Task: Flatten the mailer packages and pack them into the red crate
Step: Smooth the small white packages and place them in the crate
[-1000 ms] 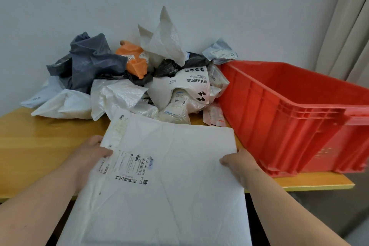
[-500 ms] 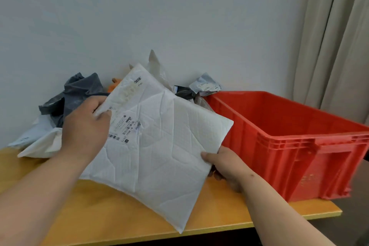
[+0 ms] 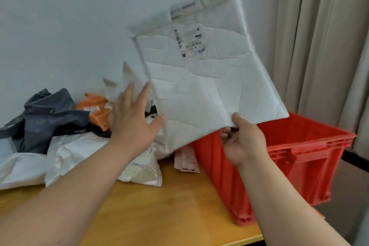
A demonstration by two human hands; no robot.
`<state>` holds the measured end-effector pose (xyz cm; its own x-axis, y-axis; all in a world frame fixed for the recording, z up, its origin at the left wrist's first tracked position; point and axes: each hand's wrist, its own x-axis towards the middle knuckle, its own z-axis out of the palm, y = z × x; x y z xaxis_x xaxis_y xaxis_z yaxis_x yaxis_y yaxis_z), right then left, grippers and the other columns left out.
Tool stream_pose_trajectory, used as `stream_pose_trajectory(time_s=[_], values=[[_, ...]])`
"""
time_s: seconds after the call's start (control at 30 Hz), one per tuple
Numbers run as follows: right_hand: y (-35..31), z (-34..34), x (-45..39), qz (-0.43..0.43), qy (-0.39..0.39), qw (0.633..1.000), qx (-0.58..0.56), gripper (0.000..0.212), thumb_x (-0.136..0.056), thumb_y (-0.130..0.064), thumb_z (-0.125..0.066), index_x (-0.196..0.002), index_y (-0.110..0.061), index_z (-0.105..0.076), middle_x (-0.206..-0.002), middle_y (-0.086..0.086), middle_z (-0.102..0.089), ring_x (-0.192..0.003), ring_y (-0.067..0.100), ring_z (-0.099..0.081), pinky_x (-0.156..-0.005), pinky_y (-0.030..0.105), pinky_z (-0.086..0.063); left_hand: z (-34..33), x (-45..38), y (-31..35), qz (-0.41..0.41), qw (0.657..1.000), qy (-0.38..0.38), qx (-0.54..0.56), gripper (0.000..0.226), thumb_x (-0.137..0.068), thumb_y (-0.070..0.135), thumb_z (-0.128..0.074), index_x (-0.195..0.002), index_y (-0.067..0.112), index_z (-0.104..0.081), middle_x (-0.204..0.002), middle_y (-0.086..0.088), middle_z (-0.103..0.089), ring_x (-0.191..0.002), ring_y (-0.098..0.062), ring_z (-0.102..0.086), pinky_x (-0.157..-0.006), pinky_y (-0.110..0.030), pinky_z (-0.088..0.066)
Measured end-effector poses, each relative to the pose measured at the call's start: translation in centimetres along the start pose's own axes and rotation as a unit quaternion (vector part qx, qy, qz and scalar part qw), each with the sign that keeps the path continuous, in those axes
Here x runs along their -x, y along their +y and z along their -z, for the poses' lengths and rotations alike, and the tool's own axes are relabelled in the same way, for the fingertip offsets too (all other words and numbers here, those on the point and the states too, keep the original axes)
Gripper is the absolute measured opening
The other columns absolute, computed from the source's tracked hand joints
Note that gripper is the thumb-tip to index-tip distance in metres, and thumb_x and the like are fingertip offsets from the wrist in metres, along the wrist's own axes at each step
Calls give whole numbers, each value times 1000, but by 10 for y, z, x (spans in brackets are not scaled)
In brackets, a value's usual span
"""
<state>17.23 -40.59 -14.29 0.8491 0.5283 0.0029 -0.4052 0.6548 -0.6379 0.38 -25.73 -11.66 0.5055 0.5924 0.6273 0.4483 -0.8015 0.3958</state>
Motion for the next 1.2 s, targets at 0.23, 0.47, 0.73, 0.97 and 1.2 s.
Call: stream_pose_trajectory(time_s=[0.23,0.47,0.73,0.97,1.2], values=[[-51,13,-26,94,65,993,37,10,-99,-11,-55,-105,-18,-58,-76,1,-62,-41,9,-48,-42,20,-41,-69,4,54,173,813,-245,498,62,-99,28,-57,-149,46,-25,-134,1,-57,-93,-16,-71,-71,-25,-52],[-96,55,-44,215,166,884,382,31,-96,-10,-47,-125,-20,-49,-93,9,-66,-40,10,-54,-37,23,-42,-114,-17,104,62,935,-211,277,49,-101,32,-49,-148,26,-40,-149,3,-44,-134,-16,-44,-110,-29,-33],[-124,72,-70,106,117,711,685,21,-93,-4,-42,-105,-19,-50,-65,13,-67,-45,24,-60,-50,29,-47,-144,-29,122,-98,981,-168,-25,43,-98,49,-40,-136,32,-52,-126,-2,-55,-121,-27,-43,-102,-44,-35],[-114,69,-94,-28,111,659,743,51,-98,1,-42,-147,-1,-32,-92,23,-73,-91,36,-73,-87,46,-58,-151,-31,129,-108,950,-256,-145,51,-99,54,-26,-142,31,-43,-133,-2,-39,-125,-27,-31,-103,-47,-25],[-93,73,-86,-21,69,423,903,30,-97,-43,-44,-114,-24,-59,-127,1,-62,-121,27,-54,-110,49,-29,-148,-34,122,-76,936,-319,-126,58,-94,70,-21,-139,44,-48,-152,4,-26,-139,-26,-19,-112,-49,-14]])
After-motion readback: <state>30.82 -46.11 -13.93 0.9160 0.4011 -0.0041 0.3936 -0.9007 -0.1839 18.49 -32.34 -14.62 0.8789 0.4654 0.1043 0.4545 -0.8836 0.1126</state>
